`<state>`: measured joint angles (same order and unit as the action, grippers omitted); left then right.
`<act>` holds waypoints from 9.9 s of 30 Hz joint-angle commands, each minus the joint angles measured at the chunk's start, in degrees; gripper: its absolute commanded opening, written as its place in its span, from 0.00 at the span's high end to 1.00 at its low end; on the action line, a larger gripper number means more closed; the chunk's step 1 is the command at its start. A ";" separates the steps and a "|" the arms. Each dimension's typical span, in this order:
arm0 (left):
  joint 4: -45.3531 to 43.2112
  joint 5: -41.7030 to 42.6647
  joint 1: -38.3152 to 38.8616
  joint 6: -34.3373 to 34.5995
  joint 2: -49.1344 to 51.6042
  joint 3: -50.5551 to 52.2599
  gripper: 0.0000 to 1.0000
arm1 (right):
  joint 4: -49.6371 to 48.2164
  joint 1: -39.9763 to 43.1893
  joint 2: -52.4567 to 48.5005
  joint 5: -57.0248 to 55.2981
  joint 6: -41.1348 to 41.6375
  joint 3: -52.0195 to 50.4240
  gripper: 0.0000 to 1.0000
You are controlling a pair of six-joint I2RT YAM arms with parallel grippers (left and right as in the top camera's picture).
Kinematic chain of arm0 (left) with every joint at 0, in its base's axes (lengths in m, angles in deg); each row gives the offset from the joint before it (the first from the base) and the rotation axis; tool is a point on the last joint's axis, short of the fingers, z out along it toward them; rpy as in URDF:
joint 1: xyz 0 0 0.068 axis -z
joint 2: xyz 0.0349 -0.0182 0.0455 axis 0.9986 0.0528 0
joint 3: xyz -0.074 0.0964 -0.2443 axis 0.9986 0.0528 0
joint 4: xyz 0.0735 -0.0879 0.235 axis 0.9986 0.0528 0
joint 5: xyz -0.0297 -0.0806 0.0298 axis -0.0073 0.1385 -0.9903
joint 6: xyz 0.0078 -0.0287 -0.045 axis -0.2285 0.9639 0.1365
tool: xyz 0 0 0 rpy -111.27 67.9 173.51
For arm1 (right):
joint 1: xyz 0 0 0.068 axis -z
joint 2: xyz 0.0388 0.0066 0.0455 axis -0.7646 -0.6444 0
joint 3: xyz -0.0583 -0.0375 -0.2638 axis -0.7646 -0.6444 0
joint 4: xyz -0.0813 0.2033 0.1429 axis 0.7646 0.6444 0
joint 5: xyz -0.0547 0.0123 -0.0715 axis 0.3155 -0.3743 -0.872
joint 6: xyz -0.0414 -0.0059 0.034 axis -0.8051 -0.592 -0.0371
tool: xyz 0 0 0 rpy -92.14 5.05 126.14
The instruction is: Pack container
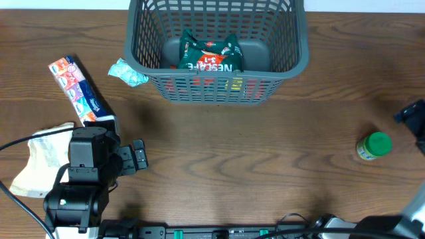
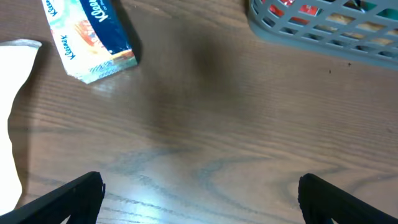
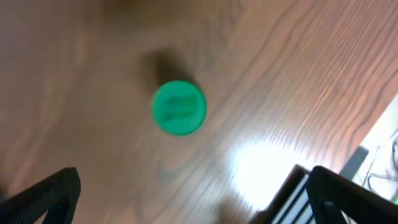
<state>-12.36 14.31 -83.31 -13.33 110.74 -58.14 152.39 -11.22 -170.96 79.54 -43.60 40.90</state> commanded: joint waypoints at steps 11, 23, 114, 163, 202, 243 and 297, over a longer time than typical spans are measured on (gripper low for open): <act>0.00 -0.46 0.28 0.07 -0.04 -1.16 0.02 | -12.96 1.33 -8.87 2.08 3.15 -13.00 0.01; 0.00 -0.44 0.28 0.09 -0.04 -1.16 0.02 | -19.37 -0.22 -18.05 1.81 3.50 -15.02 0.01; 0.00 -0.44 0.28 0.07 -0.04 -1.16 0.02 | -13.03 -49.57 -18.75 8.09 -30.36 49.27 0.99; -1.36 -0.46 0.28 0.07 -0.04 -1.16 0.01 | -12.04 -55.56 -52.11 8.09 -33.03 50.14 0.01; 26.88 -9.73 -17.44 6.08 56.35 -65.51 0.02 | 8.09 -23.39 -17.94 8.04 -17.14 56.39 0.01; -9.97 -10.99 -19.52 3.72 73.48 -39.52 0.02 | 8.63 -22.93 -17.99 1.64 -18.88 56.35 0.01; 11.50 6.23 0.57 -58.80 44.61 -68.98 0.94 | 11.78 -14.84 -28.79 6.56 -19.74 56.33 0.01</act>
<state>1.69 19.49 -87.46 -50.36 155.32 -126.18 163.93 -26.43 -199.48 84.50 -62.66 97.18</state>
